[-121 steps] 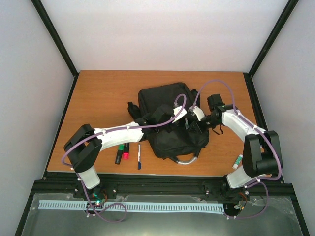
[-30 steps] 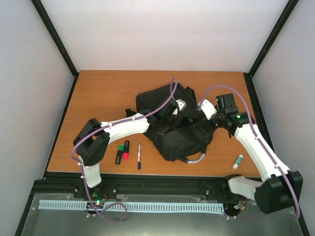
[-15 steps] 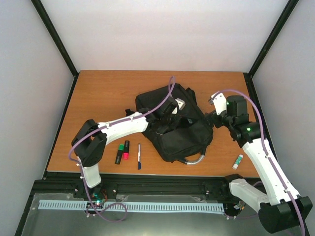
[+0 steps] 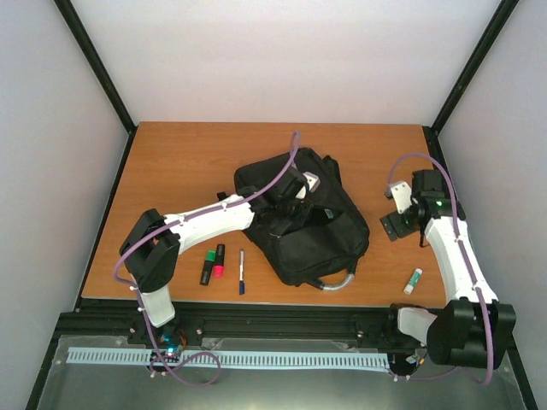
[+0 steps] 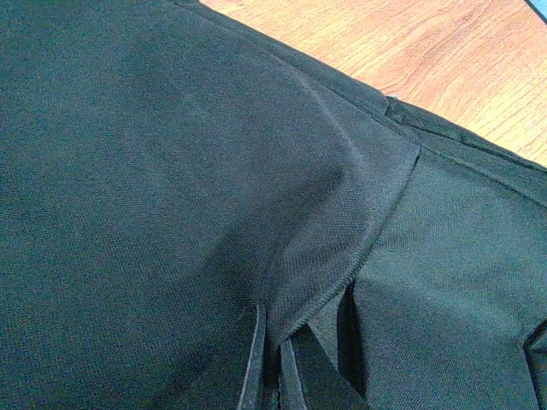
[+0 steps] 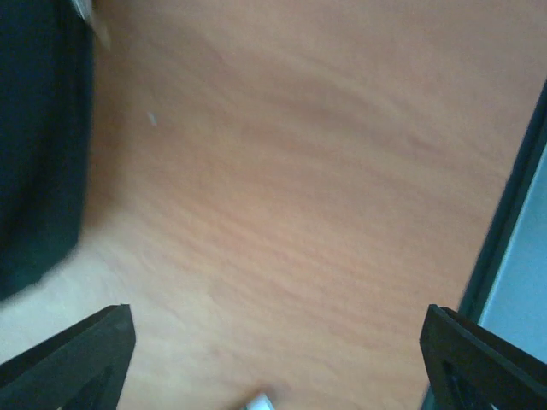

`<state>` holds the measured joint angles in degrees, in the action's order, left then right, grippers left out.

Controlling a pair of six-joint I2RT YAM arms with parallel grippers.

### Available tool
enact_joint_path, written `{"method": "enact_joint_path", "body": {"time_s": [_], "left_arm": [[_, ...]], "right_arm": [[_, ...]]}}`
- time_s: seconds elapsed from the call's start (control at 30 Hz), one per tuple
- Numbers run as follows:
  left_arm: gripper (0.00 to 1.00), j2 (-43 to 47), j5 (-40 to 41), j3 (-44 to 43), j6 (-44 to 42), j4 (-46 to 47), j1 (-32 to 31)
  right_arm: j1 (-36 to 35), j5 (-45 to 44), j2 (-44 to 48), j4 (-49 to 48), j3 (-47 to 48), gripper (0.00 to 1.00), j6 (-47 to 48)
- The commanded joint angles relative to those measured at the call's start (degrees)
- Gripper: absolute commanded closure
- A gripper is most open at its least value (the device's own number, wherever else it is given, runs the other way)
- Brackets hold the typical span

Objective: Pack the student bag
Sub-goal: Place the stationery in the student bag, then pick up the stationery from the center of the board.

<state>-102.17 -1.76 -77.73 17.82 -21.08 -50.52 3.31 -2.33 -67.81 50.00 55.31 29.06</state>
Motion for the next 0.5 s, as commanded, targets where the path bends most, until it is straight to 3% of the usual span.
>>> {"method": "enact_joint_path", "body": {"time_s": [0.0,0.27,0.47], "left_arm": [[0.96,1.1,-2.5,-2.3,2.3,-0.9,-0.2],[0.96,0.3,-2.1,-3.2,1.5,-2.4,-1.2],[0.96,-1.6,-2.5,-3.8,1.6,-3.2,-1.2]], "right_arm": [[5.9,-3.2,3.1,6.4,-4.1,0.10,6.8],[18.7,1.3,-1.0,7.2,-7.2,0.29,12.2],[23.7,3.8,-1.0,6.6,-8.7,0.32,14.5]]}}
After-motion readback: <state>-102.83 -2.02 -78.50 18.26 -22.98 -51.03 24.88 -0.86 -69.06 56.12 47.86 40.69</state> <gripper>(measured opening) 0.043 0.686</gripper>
